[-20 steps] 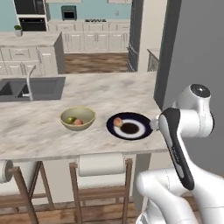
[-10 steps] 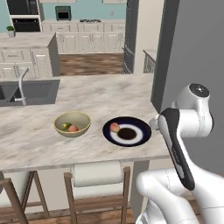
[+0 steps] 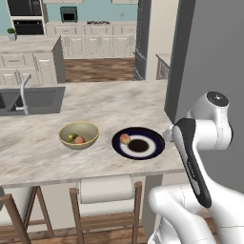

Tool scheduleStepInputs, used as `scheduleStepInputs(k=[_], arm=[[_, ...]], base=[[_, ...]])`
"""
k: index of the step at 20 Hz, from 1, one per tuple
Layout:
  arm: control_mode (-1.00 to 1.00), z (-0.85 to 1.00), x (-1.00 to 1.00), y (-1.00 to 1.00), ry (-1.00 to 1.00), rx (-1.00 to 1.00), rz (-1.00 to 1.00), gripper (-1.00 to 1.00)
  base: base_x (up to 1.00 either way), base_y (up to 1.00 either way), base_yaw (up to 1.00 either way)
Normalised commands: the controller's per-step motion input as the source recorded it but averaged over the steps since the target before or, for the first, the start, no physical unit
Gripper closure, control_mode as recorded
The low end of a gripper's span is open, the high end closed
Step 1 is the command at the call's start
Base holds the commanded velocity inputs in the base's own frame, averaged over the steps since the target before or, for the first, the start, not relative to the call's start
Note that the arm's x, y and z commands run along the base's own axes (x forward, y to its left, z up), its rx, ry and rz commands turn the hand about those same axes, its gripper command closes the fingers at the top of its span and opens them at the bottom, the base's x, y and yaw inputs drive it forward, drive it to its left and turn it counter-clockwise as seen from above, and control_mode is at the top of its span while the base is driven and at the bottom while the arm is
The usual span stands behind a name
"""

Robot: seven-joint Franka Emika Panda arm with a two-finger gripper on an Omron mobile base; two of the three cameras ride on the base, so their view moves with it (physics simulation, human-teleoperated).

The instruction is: Take the fruits from the plate on the dining counter and place two fruits in each bowl.

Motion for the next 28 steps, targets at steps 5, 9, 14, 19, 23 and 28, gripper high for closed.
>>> scheduleStepInputs(k=[5,9,14,19,23,28], arm=[[-1.00,0.00,0.86,0.44,0.00,0.00,0.00,-1.00],[-1.00,-0.04,1.00,0.82,0.00,0.00,-0.02,-1.00],[-1.00,-0.06,0.97,0.46,-0.01,0.00,-0.01,-1.00],[-1.00,-0.06,0.26,0.00,0.20,-0.01,0.04,-1.00],[-1.00,-0.50,0.02,0.05,0.24,0.00,0.02,-1.00],[-1.00,-0.29,-0.02,0.03,0.15,0.00,0.02,-1.00]], base=[[0.00,0.00,0.00],[0.00,0.00,0.00],[0.00,0.00,0.00],[0.00,0.00,0.00],[0.00,0.00,0.00],[0.00,0.00,0.00]])
